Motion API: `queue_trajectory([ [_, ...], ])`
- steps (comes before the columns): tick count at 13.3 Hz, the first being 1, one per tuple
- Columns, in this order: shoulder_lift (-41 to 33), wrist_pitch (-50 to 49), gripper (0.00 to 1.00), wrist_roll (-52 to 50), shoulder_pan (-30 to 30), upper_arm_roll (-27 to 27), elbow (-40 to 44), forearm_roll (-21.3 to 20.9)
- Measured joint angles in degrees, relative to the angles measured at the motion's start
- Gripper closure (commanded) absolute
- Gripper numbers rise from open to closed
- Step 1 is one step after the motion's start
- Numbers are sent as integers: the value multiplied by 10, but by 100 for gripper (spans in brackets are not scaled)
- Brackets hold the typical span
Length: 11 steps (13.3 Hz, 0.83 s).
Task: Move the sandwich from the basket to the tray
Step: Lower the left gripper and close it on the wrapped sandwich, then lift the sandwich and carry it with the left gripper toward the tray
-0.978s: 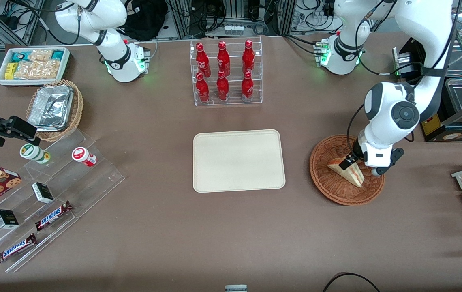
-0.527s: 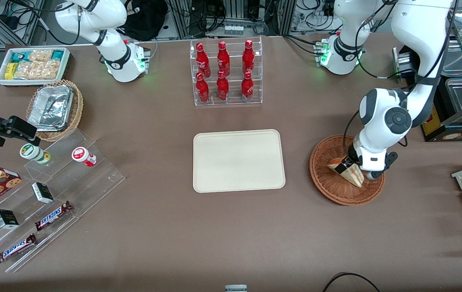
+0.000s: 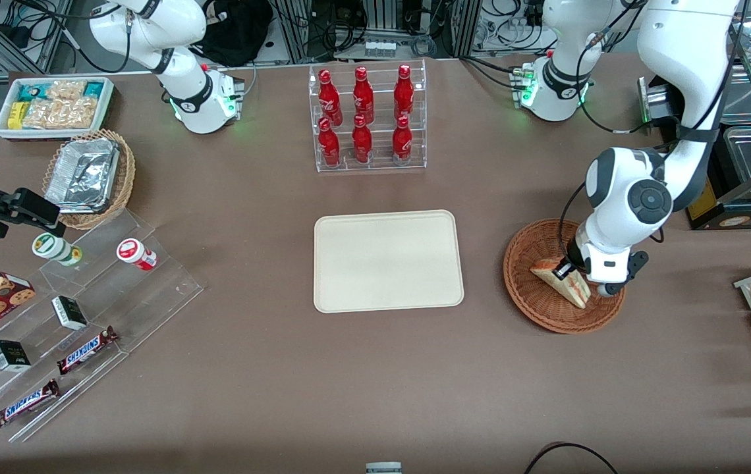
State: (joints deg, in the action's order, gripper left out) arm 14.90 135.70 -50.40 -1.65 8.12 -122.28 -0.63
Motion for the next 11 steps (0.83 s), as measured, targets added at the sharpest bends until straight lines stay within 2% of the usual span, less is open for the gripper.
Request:
queue_trajectory([
  [2,-20,-104,91,4,-9,4,54,-1],
  [5,-41,-227,91,3,-78,9,141,-4],
  [8,-39,-256,91,-10,-173,11,179,-5],
  [11,-4,-251,91,-18,-256,12,197,-5],
])
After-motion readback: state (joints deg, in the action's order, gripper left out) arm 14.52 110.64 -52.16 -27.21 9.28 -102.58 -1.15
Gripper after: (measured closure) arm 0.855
